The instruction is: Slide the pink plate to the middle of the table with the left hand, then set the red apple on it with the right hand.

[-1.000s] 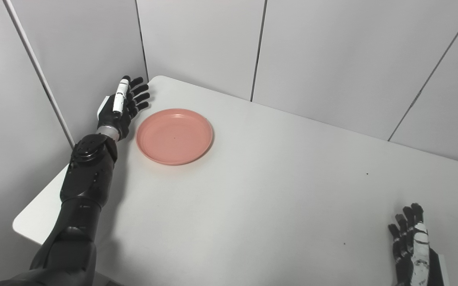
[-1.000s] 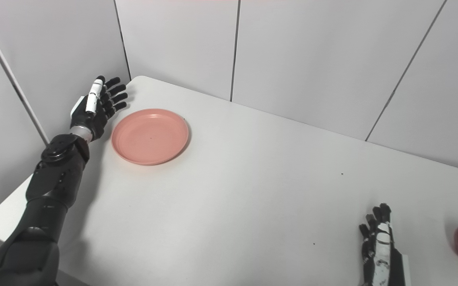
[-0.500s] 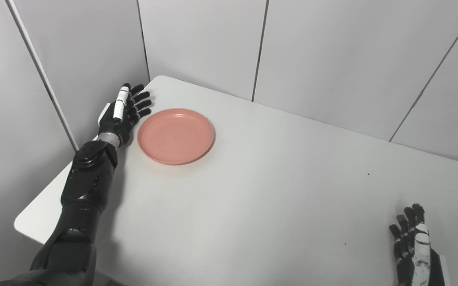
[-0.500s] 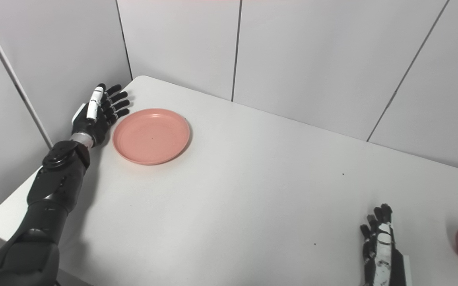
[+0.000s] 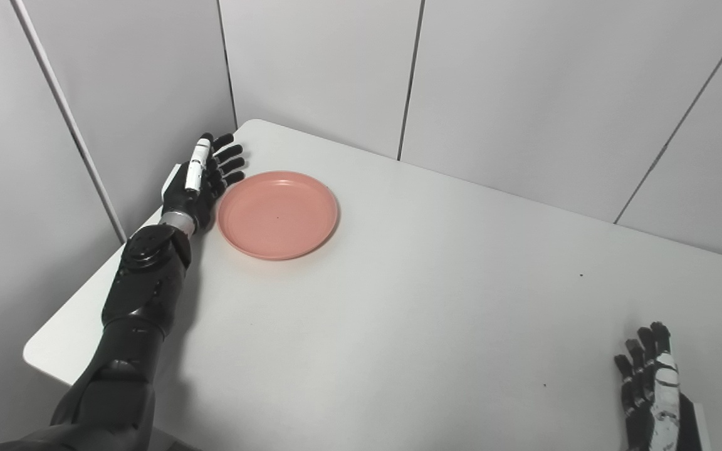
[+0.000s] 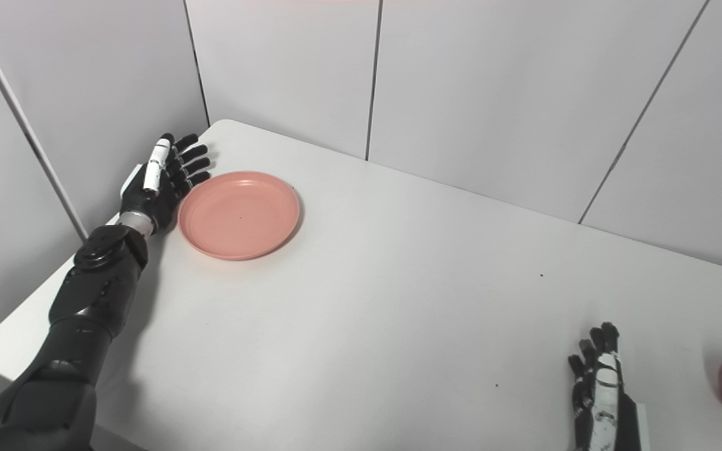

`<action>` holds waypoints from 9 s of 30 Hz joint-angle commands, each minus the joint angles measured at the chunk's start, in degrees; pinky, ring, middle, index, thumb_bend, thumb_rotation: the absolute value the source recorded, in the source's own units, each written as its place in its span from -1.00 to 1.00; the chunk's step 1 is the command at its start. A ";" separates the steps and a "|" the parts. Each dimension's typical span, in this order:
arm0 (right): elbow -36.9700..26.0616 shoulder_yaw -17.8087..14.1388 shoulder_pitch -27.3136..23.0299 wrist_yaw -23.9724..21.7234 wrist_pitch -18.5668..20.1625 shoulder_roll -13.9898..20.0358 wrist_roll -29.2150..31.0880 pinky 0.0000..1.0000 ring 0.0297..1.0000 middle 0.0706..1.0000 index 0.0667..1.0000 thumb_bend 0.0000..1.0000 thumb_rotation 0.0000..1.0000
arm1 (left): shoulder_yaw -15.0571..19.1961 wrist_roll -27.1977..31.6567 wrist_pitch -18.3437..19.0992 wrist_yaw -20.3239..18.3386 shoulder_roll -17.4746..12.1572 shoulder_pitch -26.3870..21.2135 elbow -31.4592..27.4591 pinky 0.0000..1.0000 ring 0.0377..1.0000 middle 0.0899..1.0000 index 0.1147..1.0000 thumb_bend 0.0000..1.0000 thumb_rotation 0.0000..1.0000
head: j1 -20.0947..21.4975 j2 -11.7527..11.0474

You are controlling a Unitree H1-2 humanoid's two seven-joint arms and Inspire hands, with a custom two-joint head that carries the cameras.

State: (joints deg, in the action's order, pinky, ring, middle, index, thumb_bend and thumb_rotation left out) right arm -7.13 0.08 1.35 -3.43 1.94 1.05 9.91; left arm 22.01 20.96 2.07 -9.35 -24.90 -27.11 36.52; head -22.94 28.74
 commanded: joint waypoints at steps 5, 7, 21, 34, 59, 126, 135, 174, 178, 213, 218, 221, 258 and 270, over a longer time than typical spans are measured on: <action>-1.72 -0.31 -0.24 -0.20 0.28 -0.14 0.44 1.00 1.00 1.00 1.00 -0.77 1.00 | -1.03 0.40 -0.01 -1.08 0.72 -0.50 0.09 0.64 0.65 0.63 0.57 -0.34 1.00 | 0.27 0.03; -1.90 -0.24 -0.24 -0.06 0.57 -0.17 0.22 1.00 1.00 1.00 1.00 -0.76 1.00 | -1.55 0.67 0.59 -1.82 1.03 -0.05 -0.71 0.64 0.66 0.64 0.58 -0.33 1.00 | 0.39 0.06; -2.28 -0.03 -0.18 -0.20 0.51 -0.48 0.30 1.00 1.00 1.00 1.00 -0.76 1.00 | -3.90 0.68 5.29 -1.87 4.03 2.64 -9.32 0.64 0.69 0.68 0.62 -0.35 1.00 | 1.08 0.35; -1.95 0.19 0.02 -0.25 -0.52 -0.90 0.02 1.00 1.00 1.00 1.00 -0.77 1.00 | -6.02 0.15 11.30 -0.34 7.14 3.08 -15.28 0.73 0.74 0.72 0.68 -0.43 1.00 | 2.27 0.97; -1.67 0.16 0.15 -0.29 -1.13 -1.60 0.11 1.00 1.00 1.00 1.00 -0.73 1.00 | -8.16 -0.38 8.63 -0.43 10.73 1.74 -11.41 0.71 0.70 0.68 0.63 -0.39 1.00 | 3.78 2.63; -1.70 1.01 0.10 2.76 -2.54 -4.38 -5.44 0.96 0.95 0.97 0.98 -0.52 1.00 | -14.94 -0.60 8.44 -2.14 21.45 6.32 -12.69 0.62 0.64 0.62 0.58 -0.32 1.00 | 13.26 7.44; -2.57 1.38 -0.01 3.45 -1.20 -5.51 -5.60 0.92 0.96 0.97 0.97 -0.56 1.00 | -16.59 -0.73 9.43 -2.69 22.53 8.70 -16.26 0.67 0.68 0.67 0.63 -0.30 1.00 | 15.95 8.43; -5.22 2.02 -1.16 6.23 2.16 -7.59 -8.56 0.92 0.94 0.95 0.96 -0.52 1.00 | -23.40 -4.73 15.24 1.90 28.42 13.79 -27.05 0.71 0.74 0.73 0.68 -0.32 1.00 | 23.03 11.76; -6.11 1.25 -1.75 6.66 2.47 -7.09 -8.53 0.95 0.93 0.94 0.95 -0.45 1.00 | -23.57 -6.17 13.58 1.73 27.97 13.87 -26.76 0.75 0.76 0.76 0.71 -0.30 1.00 | 24.38 11.82; -24.33 -1.47 -11.58 9.43 14.23 2.80 -46.77 0.52 0.69 0.75 0.78 0.59 0.67 | -19.35 -4.19 7.54 -3.43 23.26 13.64 -23.34 0.86 0.82 0.81 0.75 -0.28 1.00 | 44.19 9.53; -25.27 -3.52 -12.80 9.22 15.52 3.75 -50.26 0.61 0.73 0.76 0.83 0.71 0.29 | -18.89 -3.85 5.65 -4.68 22.32 13.16 -21.18 0.85 0.82 0.81 0.75 -0.30 1.00 | 46.54 8.79; -24.46 -5.43 -12.93 9.27 15.86 5.20 -51.54 0.61 0.74 0.78 0.85 0.81 0.27 | -18.17 -3.09 4.76 -5.45 22.07 12.69 -19.74 0.85 0.83 0.82 0.76 -0.31 1.00 | 47.93 8.30; -4.86 -10.11 -12.97 11.47 16.91 13.65 -49.53 0.54 0.77 0.88 0.94 1.00 0.12 | -17.11 -2.34 2.81 -7.12 20.77 11.97 -16.15 0.87 0.83 0.82 0.76 -0.31 1.00 | 50.99 7.70; -1.38 -7.92 -14.34 10.12 19.24 15.34 -48.99 0.49 0.75 0.89 0.94 1.00 0.12 | -17.18 -1.99 3.12 -7.61 20.61 12.28 -16.72 0.87 0.83 0.82 0.78 -0.30 1.00 | 50.76 8.28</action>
State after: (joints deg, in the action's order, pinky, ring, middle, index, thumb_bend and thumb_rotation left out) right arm -8.20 -7.93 -10.70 6.35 20.51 14.75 -38.87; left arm 4.57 19.06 3.11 -17.11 -3.28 -17.97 17.20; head 27.86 37.09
